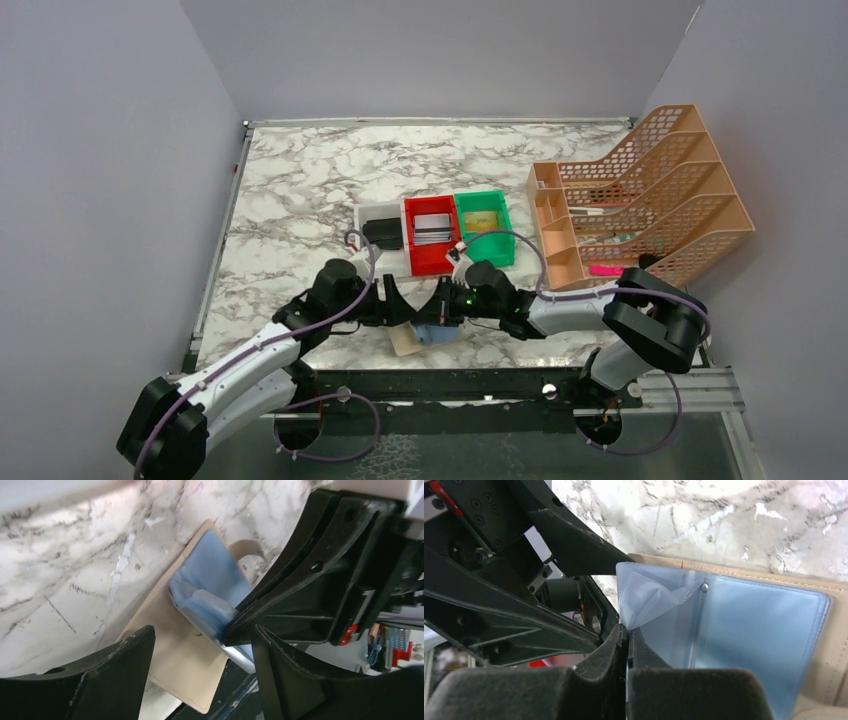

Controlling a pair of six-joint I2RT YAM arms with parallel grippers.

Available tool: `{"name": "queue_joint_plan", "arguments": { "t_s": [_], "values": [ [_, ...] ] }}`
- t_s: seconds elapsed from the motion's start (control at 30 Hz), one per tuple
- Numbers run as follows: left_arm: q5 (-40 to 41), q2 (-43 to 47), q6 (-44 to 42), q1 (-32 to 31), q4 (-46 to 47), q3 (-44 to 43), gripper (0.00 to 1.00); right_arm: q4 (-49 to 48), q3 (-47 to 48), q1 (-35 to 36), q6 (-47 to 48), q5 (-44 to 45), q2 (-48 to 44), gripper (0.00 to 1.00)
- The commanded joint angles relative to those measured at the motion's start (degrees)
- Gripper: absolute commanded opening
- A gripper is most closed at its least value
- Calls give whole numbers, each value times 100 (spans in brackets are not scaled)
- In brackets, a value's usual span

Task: Take the credit cards out of the card holder

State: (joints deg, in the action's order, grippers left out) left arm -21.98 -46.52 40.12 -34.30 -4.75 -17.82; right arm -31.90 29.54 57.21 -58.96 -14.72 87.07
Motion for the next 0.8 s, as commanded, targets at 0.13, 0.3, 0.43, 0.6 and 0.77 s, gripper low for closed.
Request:
{"name": "queue_joint_plan", "arguments": {
  "t_s": [0.13, 0.3, 0.43, 0.6, 0.77],
  "values": [
    [947, -424, 463, -365, 656, 357, 78, -947, -155, -50, -228, -610, 455, 2],
    [1074, -608, 756, -387, 1206, 480, 84, -917, -197, -44, -82, -673, 486, 2],
    [1074, -935, 936, -509, 1527, 558, 75, -945, -273, -52, -50, -668, 485, 3],
    [1275, -972, 1062, -620, 1609, 688, 63, -963, -377, -50, -102, -576, 457, 5],
    [1487, -585, 1138, -621, 1464, 824, 59, -493, -438, -43, -27, -98, 133, 1]
  ]
}}
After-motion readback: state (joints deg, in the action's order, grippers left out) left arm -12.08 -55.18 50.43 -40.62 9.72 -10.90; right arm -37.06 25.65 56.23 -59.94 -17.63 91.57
